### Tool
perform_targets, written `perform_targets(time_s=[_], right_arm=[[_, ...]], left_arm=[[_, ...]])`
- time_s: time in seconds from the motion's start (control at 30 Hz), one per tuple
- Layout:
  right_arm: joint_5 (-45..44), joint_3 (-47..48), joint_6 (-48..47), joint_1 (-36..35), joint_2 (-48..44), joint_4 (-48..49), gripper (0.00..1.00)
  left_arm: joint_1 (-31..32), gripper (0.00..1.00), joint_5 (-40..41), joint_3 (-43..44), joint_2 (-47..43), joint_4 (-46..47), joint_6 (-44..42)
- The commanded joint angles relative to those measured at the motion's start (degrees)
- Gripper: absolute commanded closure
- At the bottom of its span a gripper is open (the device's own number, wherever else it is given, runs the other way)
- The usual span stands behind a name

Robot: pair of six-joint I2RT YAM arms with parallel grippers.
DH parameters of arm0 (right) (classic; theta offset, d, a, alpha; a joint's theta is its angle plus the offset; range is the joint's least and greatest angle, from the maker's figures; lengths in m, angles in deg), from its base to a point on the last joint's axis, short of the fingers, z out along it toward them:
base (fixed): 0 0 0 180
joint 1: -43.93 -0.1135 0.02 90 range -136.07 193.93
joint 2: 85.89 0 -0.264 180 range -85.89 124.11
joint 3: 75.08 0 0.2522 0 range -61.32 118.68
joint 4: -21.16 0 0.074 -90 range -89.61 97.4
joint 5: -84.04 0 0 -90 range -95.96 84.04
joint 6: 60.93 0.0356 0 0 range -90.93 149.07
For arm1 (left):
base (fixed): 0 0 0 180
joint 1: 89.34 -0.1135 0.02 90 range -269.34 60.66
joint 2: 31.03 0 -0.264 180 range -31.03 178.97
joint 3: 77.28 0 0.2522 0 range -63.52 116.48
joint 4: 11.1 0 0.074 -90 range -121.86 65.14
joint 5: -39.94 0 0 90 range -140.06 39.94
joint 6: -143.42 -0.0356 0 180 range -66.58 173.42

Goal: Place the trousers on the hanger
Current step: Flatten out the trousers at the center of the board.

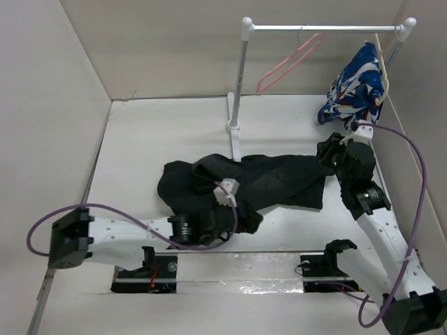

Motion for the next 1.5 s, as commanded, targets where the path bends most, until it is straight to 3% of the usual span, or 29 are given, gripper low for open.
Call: perform_targets(time_s=[0.0, 0.03, 0.07, 0.17, 0.2, 0.27, 0.3, 0.33, 0.43, 0.6, 0.67, 0.9, 1.0, 1.1, 1.13, 1.2, 1.23, 1.33, 1.47], right_arm=[[11.34, -2.84, -2.52, -5.75, -2.29, 4.64, 0.61], [16.24, -4.33, -3.66, -7.60, -2.20, 5.43, 0.85], [18.38, -5.04, -4.45, -9.80, -1.59, 6.13, 0.96], [23.67, -6.97, -7.18, -22.35, 0.69, 8.86, 1.00], [23.15, -7.06, -7.53, -26.04, 3.22, 9.38, 0.98], [19.47, -7.15, -8.58, -36.59, 6.48, 11.92, 0.73], [15.80, -6.80, -9.37, -42.89, 10.15, 12.90, 0.51], [14.28, -6.19, -9.38, -42.96, 12.28, 12.91, 0.44], [13.48, -1.28, -12.97, -52.34, 21.57, 14.93, 0.24], [6.27, 7.08, -20.17, -64.47, 34.52, 13.43, 0.16], [5.66, 10.06, -21.59, -65.89, 38.99, 13.26, 0.16], [0.83, 9.46, -20.63, -68.27, 43.94, 15.89, 0.17], [-5.84, 9.11, -19.84, -68.27, 46.21, 17.21, 0.21], [-9.81, 8.06, -19.14, -68.27, 47.37, 19.23, 0.31], [-11.47, 7.62, -19.14, -68.27, 47.19, 20.36, 0.46], [-14.28, 6.82, -17.03, -67.75, 46.76, 23.10, 0.60], [-16.39, 6.74, -17.03, -67.74, 46.32, 23.45, 0.76], [-15.46, 7.26, -16.41, -65.11, 44.56, 23.63, 1.00], [-5.09, 9.27, -17.64, -58.79, 37.20, 26.35, 1.00]], left_arm=[[-2.59, 0.25, 9.91, -6.50, -10.74, -9.26, 13.13], [-3.47, 0.25, 10.53, -8.34, -13.05, -10.42, 14.97], [-3.47, 0.25, 11.32, -11.14, -15.51, -12.87, 18.91], [-3.47, 0.26, 14.75, -13.02, -24.74, -21.05, 22.28], [-4.00, 0.26, 17.19, -12.50, -28.94, -24.99, 22.29], [-4.00, 0.26, 20.02, -10.13, -32.21, -28.96, 21.94], [-4.61, 0.26, 23.08, -8.46, -34.67, -32.55, 22.11], [-4.62, 0.26, 24.24, -8.45, -35.65, -33.80, 22.11], [-5.23, 0.27, 27.67, -5.47, -38.47, -35.83, 18.44], [-5.23, 0.31, 31.01, 0.16, -41.54, -31.65, 8.69], [-5.23, 0.31, 30.76, 1.82, -41.64, -26.98, 0.11], [-5.23, 0.29, 37.16, 6.76, -37.85, -21.89, -8.79], [-5.23, 0.29, 39.19, 6.67, -39.78, -20.54, -10.32], [-5.23, 0.29, 39.02, 5.44, -41.98, -16.86, -12.34], [-5.23, 0.29, 38.93, 5.44, -42.16, -16.07, -14.25], [-5.23, 0.29, 38.93, 6.40, -41.81, -15.18, -15.41], [-5.23, 0.30, 38.84, 6.75, -41.64, -14.75, -15.59], [-5.23, 0.30, 37.27, 6.85, -40.50, -11.07, -18.13], [-5.23, 0.31, 36.12, 9.38, -34.44, -9.03, -20.78]])
